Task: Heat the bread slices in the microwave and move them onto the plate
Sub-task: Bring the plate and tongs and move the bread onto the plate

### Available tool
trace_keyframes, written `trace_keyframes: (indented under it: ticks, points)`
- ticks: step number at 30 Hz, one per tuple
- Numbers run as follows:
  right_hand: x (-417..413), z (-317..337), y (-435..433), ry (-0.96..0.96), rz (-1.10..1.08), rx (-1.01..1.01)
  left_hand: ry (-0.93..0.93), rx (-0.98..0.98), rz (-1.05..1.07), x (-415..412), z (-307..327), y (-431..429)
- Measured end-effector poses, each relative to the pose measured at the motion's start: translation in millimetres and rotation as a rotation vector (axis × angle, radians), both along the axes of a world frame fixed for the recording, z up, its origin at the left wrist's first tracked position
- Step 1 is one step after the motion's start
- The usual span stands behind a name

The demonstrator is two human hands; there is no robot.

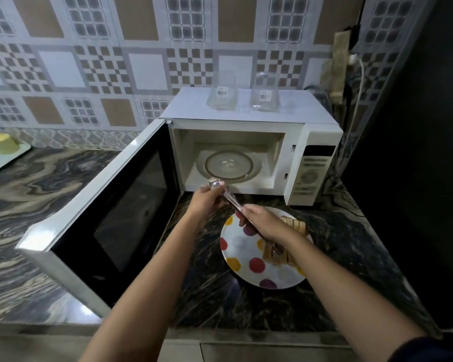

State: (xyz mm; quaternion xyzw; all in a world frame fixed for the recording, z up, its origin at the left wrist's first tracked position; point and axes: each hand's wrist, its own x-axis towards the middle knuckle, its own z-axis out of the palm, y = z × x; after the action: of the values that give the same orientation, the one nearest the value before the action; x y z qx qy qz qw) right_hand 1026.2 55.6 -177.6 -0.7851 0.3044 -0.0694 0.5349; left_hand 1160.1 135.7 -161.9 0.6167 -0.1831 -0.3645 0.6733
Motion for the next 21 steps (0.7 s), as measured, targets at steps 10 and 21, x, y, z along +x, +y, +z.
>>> trace_keyframes:
  ticks: [10,21]
  points:
    - [22,-51,10,0.497,-0.126,-0.292,-0.783,0.61,0.047,-8,-128,59]
    - [33,-67,22,0.682,-0.205,-0.471,-1.069,0.559,-0.122,-12,-153,87]
